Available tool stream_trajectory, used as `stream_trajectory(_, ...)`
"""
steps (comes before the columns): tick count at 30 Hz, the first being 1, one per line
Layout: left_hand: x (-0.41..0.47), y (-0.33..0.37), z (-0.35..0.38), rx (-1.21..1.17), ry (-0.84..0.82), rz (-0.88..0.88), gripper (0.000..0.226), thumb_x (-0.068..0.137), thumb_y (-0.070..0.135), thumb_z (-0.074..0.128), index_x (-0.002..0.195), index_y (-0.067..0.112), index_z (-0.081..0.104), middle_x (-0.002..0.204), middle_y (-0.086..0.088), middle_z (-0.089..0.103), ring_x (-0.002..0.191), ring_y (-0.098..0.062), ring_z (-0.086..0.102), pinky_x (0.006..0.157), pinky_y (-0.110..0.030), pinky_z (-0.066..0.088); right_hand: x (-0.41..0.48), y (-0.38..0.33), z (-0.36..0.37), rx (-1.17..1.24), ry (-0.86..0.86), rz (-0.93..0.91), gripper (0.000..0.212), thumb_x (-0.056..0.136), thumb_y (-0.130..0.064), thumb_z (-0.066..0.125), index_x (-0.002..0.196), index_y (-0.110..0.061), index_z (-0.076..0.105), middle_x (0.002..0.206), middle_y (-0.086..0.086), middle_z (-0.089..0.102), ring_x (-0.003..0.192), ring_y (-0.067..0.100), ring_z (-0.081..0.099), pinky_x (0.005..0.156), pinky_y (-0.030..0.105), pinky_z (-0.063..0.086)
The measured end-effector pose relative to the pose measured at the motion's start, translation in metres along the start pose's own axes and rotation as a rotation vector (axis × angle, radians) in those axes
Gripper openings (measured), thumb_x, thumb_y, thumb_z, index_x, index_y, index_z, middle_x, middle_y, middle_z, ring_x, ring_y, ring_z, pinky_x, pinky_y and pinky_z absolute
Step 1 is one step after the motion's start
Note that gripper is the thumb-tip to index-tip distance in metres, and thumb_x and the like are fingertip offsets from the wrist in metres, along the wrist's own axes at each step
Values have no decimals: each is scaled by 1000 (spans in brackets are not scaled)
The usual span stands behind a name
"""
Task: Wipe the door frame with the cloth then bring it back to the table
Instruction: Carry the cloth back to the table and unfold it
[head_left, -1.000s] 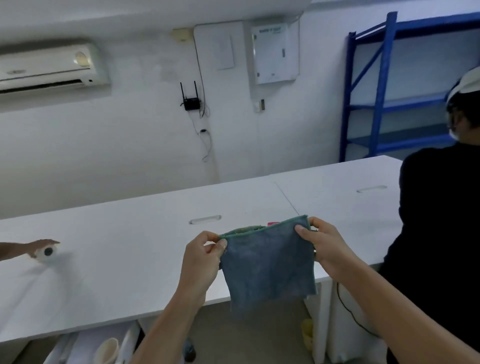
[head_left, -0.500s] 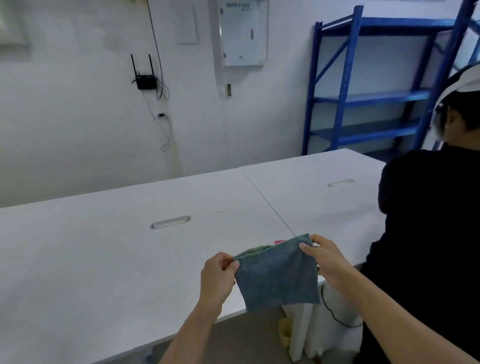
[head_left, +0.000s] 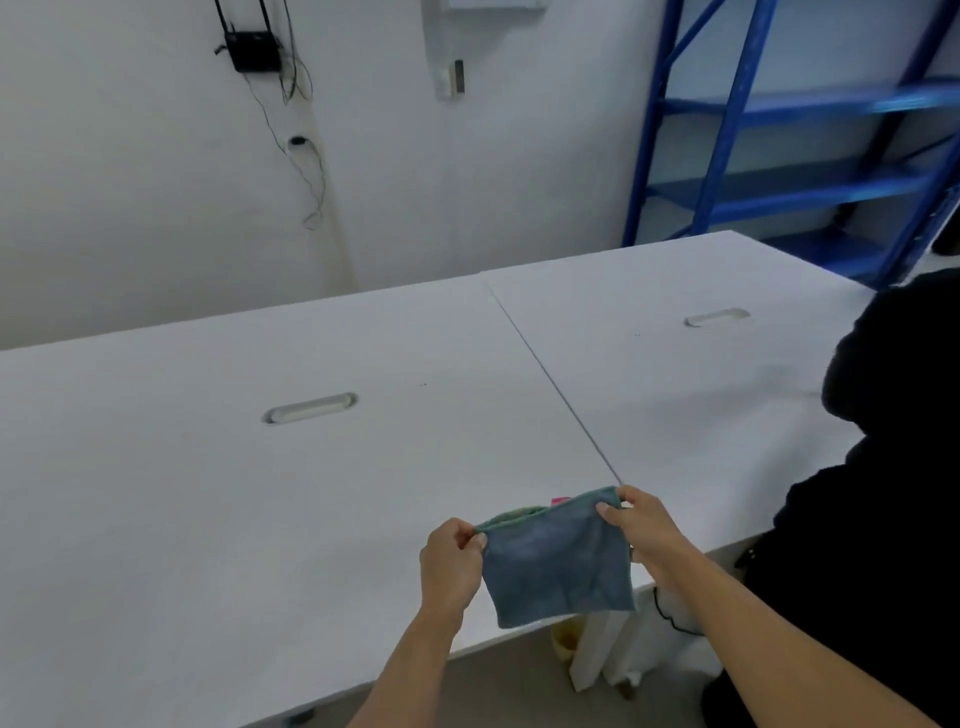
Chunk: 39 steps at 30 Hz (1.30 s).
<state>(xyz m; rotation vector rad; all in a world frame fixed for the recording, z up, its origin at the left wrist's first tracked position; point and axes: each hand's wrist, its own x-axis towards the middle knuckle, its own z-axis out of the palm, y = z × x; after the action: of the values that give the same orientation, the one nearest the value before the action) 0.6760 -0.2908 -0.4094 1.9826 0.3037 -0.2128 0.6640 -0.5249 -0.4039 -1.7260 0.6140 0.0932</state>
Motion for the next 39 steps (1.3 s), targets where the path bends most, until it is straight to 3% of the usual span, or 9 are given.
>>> stream_trajectory(5,61,4,40,48,26,-63,14,88,10,60,75,13,61,74,-6,66,70,-24,63,68,-42,58,74,3,-6,-7,-45,69,8,99,-18,60,106,-16,62,110,8,67,99,27,65,85,47,57)
stream_trajectory(10,115,8,73,61,61,-86,12,89,10,58,78,12,62,75,-3,66,73,-23,62,67,-38,56,133,7,-7,-23,-63,94,8,98,-13,59,106,-12,61,110,12,69,89,23,64,76,39,53)
stream_trajectory(14,132,1,90,316,103,76,19,94,15,53,112,13,60,108,2,62,103,-20,59,81,-27,45,165,21,-7,-336,-64,-124,32,96,-14,61,126,-22,51,131,-4,53,119,19,50,95,28,39)
stream_trajectory(16,131,-9,98,518,-32,212,32,94,21,54,126,17,54,130,6,51,120,-15,48,91,-26,42,170,30,-6,-554,-149,-224,44,94,-13,63,133,-24,49,138,-3,48,131,18,42,102,26,33)
stream_trajectory(19,131,-23,110,793,-294,302,54,93,29,58,143,20,40,155,6,26,141,-13,26,110,-27,32,175,47,0,-880,-351,-321,54,92,-19,65,142,-22,46,156,-2,35,147,20,25,116,36,26)
stream_trajectory(24,136,-33,118,1038,-459,280,80,88,35,64,152,18,20,162,3,4,149,-16,5,121,-42,7,181,64,5,-1186,-499,-361,74,89,-33,68,152,-18,32,167,-3,7,152,20,13,120,40,20)
stream_trajectory(33,148,-38,124,1050,-442,260,88,85,40,66,153,18,15,162,5,1,149,-15,3,120,-48,2,191,65,9,-1252,-439,-445,79,85,-39,69,152,-18,32,167,-3,7,150,21,20,119,41,18)
stream_trajectory(39,129,-47,111,929,-382,243,73,95,38,52,154,20,14,163,1,-2,149,-17,0,121,-41,7,194,61,10,-1230,-448,-425,76,81,-40,69,147,-19,37,165,-4,12,146,19,27,119,41,18)
